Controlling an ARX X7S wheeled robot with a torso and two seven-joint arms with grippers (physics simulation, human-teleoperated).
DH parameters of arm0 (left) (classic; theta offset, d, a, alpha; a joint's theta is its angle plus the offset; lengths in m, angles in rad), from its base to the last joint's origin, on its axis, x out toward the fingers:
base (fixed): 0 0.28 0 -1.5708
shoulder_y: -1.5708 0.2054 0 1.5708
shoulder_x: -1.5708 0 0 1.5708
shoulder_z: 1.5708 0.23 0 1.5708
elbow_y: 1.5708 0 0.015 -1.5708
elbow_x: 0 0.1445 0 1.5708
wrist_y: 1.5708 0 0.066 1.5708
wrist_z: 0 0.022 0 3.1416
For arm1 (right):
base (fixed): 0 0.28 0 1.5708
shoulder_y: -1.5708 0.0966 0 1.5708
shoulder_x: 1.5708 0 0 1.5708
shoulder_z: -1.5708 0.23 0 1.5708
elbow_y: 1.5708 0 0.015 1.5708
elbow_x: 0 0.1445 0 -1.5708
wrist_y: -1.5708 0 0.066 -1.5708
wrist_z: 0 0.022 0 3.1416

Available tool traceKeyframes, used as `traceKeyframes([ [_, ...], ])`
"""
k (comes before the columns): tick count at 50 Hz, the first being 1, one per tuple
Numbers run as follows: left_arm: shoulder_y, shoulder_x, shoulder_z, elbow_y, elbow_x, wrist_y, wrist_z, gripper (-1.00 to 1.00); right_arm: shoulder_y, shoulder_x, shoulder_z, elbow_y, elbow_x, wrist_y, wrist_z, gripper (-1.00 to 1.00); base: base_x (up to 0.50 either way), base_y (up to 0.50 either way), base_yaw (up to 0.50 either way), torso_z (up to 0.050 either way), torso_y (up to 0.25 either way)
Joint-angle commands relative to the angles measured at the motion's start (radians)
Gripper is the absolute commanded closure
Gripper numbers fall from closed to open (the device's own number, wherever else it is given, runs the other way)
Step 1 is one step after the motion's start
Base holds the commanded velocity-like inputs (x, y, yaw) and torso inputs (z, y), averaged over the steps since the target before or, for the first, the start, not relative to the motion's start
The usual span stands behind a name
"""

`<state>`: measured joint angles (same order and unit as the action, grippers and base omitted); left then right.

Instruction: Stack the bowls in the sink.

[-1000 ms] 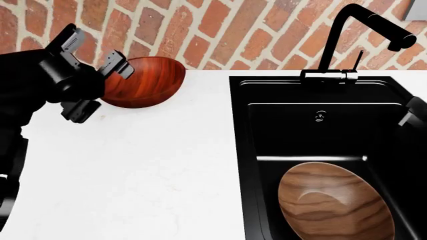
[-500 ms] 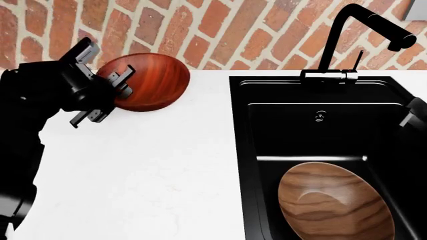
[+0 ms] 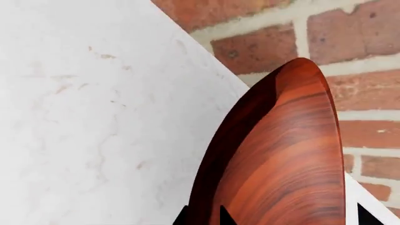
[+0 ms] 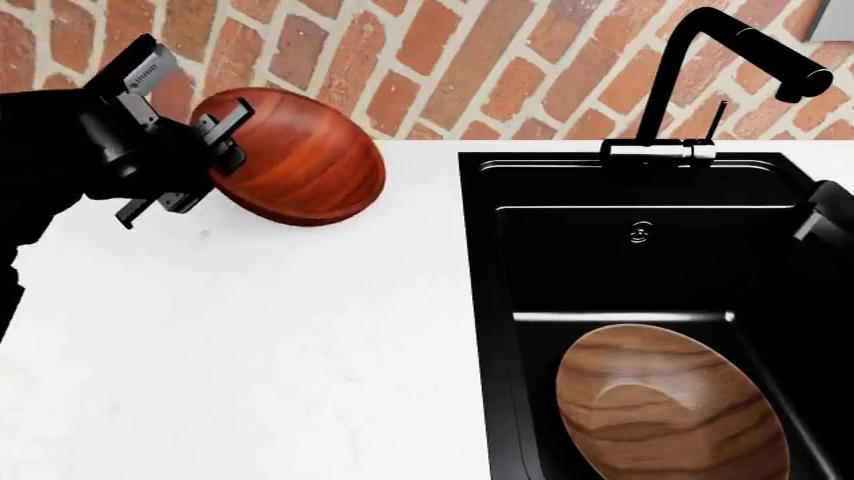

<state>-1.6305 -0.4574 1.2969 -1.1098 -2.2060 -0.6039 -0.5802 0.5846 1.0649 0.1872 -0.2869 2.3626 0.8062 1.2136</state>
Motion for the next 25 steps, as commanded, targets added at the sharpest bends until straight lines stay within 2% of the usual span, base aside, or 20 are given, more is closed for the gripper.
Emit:
traceKeyframes([
  [1, -0.019, -0.148, -0.017, 0.278, -0.069, 0.066, -0.108, 1.00, 0.013, -0.001, -0.012, -0.002, 0.001, -0.005, -0.003, -1.00, 0.00, 0.00, 0.00, 0.000, 0.000],
  [14, -0.026, -0.247, -0.059, 0.484, -0.094, 0.082, -0.171, 1.00, 0.013, -0.007, -0.018, -0.007, 0.001, -0.013, -0.007, -1.00, 0.00, 0.00, 0.00, 0.000, 0.000],
  [25, -0.048, -0.351, -0.109, 0.709, -0.138, 0.102, -0.271, 1.00, 0.037, -0.024, -0.037, -0.016, 0.007, -0.031, -0.005, -1.00, 0.00, 0.00, 0.00, 0.000, 0.001],
])
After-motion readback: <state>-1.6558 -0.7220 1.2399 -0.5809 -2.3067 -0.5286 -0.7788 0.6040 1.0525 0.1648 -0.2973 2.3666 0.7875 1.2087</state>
